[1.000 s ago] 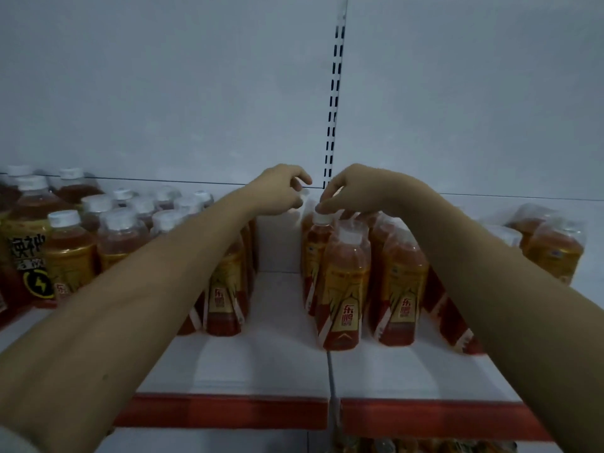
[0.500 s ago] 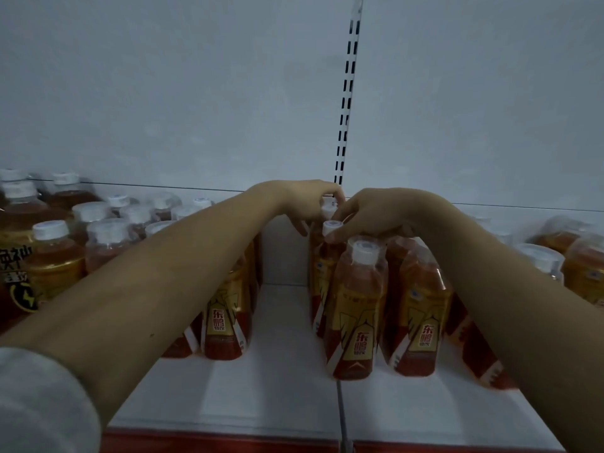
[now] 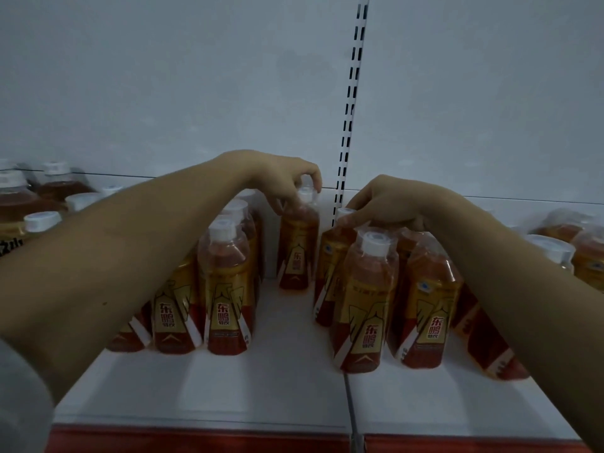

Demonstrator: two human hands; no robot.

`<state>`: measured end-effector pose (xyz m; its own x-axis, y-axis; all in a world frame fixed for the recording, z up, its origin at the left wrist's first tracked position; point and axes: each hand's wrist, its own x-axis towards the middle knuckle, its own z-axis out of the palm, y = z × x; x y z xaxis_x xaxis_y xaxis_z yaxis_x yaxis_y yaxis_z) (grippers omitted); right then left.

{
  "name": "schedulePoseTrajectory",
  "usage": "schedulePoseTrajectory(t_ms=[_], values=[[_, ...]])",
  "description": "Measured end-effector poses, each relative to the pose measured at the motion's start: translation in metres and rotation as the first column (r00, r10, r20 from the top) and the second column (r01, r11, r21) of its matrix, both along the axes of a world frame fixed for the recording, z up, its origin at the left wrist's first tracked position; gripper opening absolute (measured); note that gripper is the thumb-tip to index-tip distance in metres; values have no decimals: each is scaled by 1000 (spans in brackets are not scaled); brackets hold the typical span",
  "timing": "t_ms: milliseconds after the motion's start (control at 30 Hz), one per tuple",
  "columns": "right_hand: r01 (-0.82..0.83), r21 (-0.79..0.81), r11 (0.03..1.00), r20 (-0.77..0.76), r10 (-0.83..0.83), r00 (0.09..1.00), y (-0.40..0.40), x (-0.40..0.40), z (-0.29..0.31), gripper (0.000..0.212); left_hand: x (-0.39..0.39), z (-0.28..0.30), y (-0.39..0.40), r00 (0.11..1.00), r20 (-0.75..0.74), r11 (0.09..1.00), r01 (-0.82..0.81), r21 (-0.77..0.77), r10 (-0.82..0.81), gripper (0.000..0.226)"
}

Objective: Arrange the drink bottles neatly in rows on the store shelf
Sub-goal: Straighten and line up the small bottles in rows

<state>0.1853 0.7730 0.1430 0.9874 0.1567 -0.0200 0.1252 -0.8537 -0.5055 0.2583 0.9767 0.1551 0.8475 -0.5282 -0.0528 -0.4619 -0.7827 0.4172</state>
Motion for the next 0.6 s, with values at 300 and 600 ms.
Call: schedulePoseTrajectory(t_ms=[300, 600], values=[[-19, 32, 999, -16, 20, 1000, 26, 18, 1, 34, -1, -11, 24, 986, 164, 983, -32, 179, 2, 41], [3, 94, 996, -88, 5, 996, 70, 13, 10, 41, -6, -10, 34, 918, 389, 957, -41, 286, -77, 52]])
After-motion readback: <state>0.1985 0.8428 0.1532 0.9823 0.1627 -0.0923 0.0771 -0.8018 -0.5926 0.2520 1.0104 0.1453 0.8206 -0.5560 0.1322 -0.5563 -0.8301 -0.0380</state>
